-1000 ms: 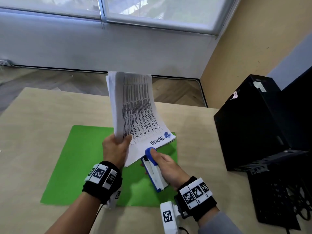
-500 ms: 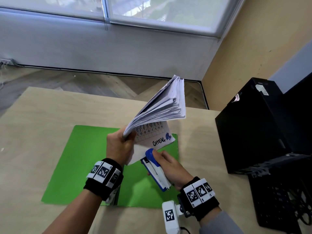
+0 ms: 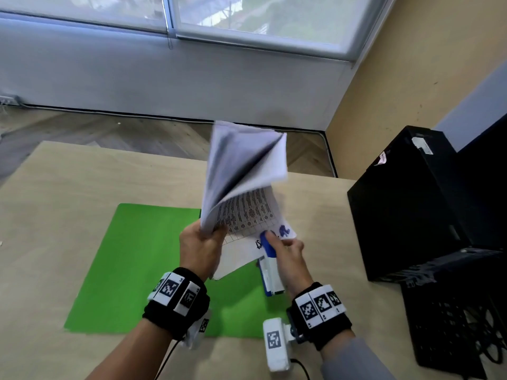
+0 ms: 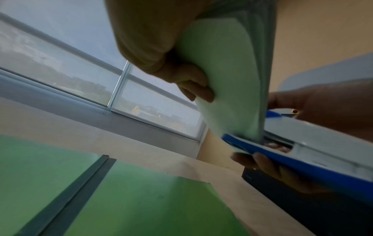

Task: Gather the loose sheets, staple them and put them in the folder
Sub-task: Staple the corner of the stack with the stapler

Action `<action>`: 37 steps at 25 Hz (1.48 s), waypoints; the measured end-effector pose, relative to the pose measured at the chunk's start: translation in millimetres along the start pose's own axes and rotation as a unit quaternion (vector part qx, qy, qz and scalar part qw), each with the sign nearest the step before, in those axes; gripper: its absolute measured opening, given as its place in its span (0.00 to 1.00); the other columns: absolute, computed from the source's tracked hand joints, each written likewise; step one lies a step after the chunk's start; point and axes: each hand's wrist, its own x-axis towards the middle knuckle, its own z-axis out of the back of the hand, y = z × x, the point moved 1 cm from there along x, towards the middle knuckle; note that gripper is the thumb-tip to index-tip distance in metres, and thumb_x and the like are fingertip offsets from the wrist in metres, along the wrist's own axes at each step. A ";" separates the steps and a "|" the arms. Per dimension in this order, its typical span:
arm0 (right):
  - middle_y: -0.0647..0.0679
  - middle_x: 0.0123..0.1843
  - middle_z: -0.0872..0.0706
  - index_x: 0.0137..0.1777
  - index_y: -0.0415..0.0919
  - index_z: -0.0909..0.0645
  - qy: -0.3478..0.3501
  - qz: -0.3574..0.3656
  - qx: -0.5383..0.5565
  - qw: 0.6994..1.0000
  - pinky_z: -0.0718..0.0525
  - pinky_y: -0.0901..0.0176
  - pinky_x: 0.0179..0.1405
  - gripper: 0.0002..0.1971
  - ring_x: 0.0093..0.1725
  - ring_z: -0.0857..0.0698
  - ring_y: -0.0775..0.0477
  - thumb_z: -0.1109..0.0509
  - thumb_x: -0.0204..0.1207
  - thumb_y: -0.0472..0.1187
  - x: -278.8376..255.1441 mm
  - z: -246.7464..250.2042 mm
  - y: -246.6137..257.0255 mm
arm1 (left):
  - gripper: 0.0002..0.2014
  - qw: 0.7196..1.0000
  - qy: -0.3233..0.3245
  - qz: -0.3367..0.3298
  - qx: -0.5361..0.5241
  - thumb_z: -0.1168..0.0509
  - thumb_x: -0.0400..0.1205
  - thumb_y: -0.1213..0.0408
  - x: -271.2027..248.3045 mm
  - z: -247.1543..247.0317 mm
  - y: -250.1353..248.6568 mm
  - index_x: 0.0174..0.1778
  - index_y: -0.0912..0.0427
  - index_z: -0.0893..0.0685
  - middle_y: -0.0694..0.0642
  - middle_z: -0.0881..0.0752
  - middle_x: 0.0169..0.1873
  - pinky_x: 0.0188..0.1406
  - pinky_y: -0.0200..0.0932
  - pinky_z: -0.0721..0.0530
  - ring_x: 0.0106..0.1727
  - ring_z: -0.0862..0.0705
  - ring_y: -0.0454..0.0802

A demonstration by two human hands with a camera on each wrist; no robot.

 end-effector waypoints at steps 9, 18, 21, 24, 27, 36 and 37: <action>0.41 0.36 0.11 0.32 0.41 0.12 0.017 -0.053 -0.074 0.996 0.17 0.48 0.47 0.30 0.39 0.13 0.38 0.38 0.72 0.68 20.2 57.5 5.8 | 0.18 0.993 0.116 -0.011 -0.037 0.26 0.71 0.61 -3.0 7.5 -10.4 0.28 0.70 0.23 0.57 0.26 0.24 0.20 0.41 0.30 0.24 0.29 0.48; 0.42 0.28 0.16 0.29 0.39 0.20 -0.051 0.024 -0.081 0.995 0.21 0.62 0.25 0.21 0.26 0.19 0.44 0.40 0.81 0.47 8.5 51.2 4.2 | 0.19 0.990 0.125 -0.015 -0.059 0.25 0.68 0.54 -3.0 5.0 -14.2 0.27 0.66 0.24 0.56 0.26 0.23 0.20 0.43 0.30 0.24 0.29 0.48; 0.44 0.30 0.19 0.28 0.41 0.25 -0.102 0.073 -0.098 0.987 0.20 0.68 0.20 0.21 0.28 0.21 0.45 0.42 0.83 0.46 8.4 46.2 -1.0 | 0.17 0.990 0.124 -0.016 -0.061 0.25 0.70 0.60 -5.1 4.0 -16.4 0.27 0.66 0.23 0.56 0.26 0.24 0.20 0.42 0.29 0.24 0.29 0.49; 0.44 0.40 0.08 0.45 0.43 0.12 -0.051 0.024 -0.060 0.997 0.09 0.49 0.40 0.34 0.40 0.09 0.39 0.48 0.80 0.71 19.4 50.2 -15.8 | 0.17 0.991 0.118 -0.010 -0.054 0.24 0.70 0.60 -4.0 6.6 -14.8 0.28 0.66 0.23 0.56 0.25 0.23 0.21 0.42 0.29 0.24 0.29 0.49; 0.47 0.49 0.11 0.56 0.44 0.16 -0.049 -0.036 -0.070 0.996 0.14 0.48 0.54 0.46 0.50 0.11 0.40 0.46 0.63 0.85 28.3 73.2 -29.4 | 0.16 0.993 0.095 0.009 -0.063 0.25 0.68 0.60 -0.6 10.4 -12.2 0.29 0.71 0.20 0.57 0.22 0.24 0.25 0.45 0.26 0.26 0.26 0.49; 0.34 0.60 0.17 0.57 0.38 0.22 -0.187 -0.081 -0.406 0.891 0.23 0.47 0.65 0.22 0.61 0.21 0.32 0.23 0.68 0.50 44.0 122.1 -78.4 | 0.10 0.988 0.066 0.062 -0.127 0.23 0.71 0.74 -4.3 9.9 -8.9 0.43 0.74 0.15 0.67 0.14 0.38 0.36 0.47 0.14 0.38 0.17 0.57; 0.36 0.62 0.19 0.60 0.39 0.21 -0.212 -0.051 -0.416 0.883 0.24 0.47 0.67 0.25 0.64 0.23 0.33 0.23 0.68 0.53 39.5 121.7 -75.3 | 0.09 0.987 0.067 0.066 -0.131 0.24 0.73 0.76 -5.8 8.1 -8.9 0.44 0.75 0.15 0.67 0.15 0.39 0.36 0.44 0.13 0.38 0.16 0.57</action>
